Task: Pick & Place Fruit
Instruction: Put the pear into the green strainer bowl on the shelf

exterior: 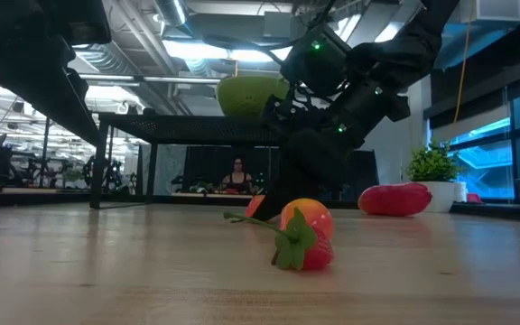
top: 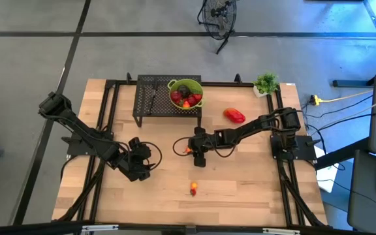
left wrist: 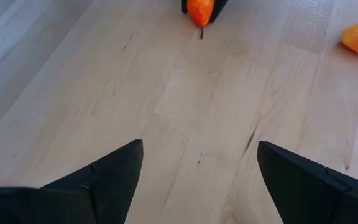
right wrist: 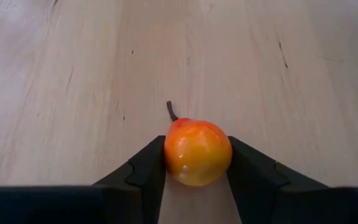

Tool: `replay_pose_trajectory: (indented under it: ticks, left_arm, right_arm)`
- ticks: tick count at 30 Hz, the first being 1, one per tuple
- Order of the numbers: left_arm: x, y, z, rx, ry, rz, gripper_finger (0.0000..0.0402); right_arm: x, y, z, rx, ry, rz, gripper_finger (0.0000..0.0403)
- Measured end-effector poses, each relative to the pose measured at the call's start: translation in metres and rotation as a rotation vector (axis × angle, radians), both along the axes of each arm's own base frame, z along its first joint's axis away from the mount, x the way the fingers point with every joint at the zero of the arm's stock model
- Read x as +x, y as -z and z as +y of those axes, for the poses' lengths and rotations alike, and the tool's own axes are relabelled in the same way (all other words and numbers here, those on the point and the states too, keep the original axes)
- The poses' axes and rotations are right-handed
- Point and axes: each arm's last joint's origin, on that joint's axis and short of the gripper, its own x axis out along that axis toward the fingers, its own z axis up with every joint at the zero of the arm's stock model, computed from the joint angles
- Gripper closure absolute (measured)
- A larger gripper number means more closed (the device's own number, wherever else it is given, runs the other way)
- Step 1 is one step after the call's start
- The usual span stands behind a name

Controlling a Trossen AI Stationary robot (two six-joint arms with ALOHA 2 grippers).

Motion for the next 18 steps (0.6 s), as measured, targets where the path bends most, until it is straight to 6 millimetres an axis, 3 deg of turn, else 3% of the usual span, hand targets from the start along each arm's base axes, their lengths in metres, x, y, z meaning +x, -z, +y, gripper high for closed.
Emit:
replay_pose_trajectory:
  ticks: [18]
  left_arm:
    - [0.0,0.0,0.0,-0.002,0.0,0.001,0.0089]
  right_arm:
    - [-0.0002,-0.0001,0.0004,0.02,-0.005,0.003,0.0276]
